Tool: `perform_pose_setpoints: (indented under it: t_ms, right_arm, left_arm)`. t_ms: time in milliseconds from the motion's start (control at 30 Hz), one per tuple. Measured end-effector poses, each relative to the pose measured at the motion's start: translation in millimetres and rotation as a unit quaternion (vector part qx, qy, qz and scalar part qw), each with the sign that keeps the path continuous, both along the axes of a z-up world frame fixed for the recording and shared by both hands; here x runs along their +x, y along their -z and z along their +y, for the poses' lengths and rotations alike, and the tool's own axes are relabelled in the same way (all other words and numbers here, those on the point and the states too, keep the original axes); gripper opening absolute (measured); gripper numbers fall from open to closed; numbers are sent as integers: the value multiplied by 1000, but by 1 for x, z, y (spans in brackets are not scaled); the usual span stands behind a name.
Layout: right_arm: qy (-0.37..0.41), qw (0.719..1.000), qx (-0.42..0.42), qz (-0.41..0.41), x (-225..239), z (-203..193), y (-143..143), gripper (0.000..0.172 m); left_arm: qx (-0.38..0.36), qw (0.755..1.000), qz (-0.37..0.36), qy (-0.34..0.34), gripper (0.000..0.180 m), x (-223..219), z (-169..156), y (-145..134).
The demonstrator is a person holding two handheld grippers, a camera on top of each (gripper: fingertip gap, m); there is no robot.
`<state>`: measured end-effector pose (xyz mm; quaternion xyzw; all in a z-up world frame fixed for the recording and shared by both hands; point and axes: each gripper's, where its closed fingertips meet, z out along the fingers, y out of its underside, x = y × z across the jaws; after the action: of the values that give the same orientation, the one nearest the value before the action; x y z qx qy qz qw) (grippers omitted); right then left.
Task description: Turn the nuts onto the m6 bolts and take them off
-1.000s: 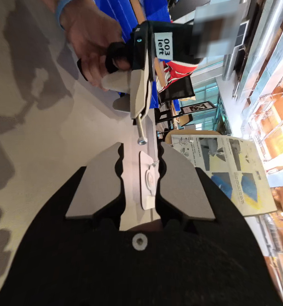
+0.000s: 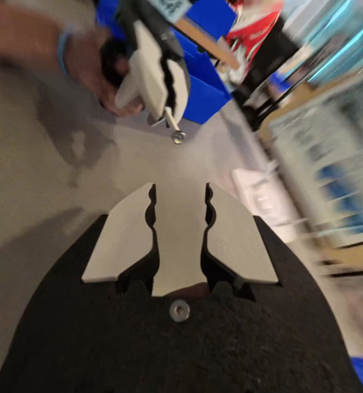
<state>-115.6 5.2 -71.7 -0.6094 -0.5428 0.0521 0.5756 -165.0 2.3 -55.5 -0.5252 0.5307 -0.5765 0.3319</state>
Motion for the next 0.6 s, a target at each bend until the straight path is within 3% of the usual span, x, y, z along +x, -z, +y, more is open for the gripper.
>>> perform_pose_setpoints:
  t_ms: [100,233,333,400,433,600]
  right_arm:
    - [-17,964,221,-148,-6,-9,-13,32]
    - [-30,938,284,-197,-15,-10,-22,33]
    - [-47,936,272,-219,-21,-7,-16,31]
    - [-60,940,255,-219,-24,-8,-12,11]
    - [-56,945,245,-209,-25,-7,-14,10]
    - [-54,996,17,-69,-28,-8,-13,10]
  left_arm:
    - [1,1000,6,1,10,1,0,2]
    - [0,1000,15,13,10,3,-5,6]
    - [0,1000,18,15,10,4,-7,7]
    - [2,1000,22,17,10,4,-7,8]
    - [3,1000,22,14,10,4,-7,8]
    - [20,1000,11,4,10,2,-5,4]
